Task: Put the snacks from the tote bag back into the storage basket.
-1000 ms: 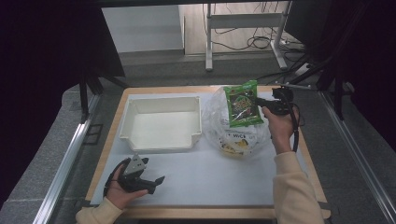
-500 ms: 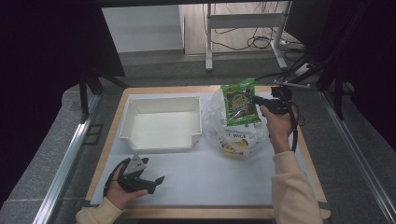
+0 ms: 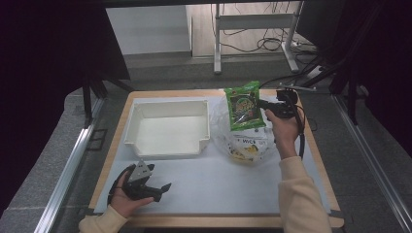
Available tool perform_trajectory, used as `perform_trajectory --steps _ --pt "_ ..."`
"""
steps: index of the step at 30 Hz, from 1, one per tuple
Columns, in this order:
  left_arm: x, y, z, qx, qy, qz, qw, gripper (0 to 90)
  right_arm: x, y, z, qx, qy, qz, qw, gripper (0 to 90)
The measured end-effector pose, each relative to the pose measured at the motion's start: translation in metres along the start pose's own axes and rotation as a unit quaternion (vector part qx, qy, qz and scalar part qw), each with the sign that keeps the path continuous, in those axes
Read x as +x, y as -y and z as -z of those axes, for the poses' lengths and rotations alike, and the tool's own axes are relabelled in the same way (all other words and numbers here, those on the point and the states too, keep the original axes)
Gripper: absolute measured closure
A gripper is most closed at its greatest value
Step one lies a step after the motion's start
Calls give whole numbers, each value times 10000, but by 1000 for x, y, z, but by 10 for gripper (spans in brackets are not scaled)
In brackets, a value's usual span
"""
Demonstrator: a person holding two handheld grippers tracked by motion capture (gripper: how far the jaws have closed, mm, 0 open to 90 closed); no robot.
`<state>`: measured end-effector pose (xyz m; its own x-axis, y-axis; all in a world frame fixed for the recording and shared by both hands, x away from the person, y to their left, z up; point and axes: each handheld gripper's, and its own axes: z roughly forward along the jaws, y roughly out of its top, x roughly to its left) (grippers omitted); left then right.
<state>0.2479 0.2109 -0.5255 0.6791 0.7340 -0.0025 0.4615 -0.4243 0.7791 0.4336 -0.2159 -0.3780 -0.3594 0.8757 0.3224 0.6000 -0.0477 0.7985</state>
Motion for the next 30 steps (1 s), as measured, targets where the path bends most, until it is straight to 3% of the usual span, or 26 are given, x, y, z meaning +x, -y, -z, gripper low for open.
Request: perform_trajectory --steps 30 --pt "0 0 0 -11 -9 18 10000 78 35 4 -35 146 -390 140 9990 897"
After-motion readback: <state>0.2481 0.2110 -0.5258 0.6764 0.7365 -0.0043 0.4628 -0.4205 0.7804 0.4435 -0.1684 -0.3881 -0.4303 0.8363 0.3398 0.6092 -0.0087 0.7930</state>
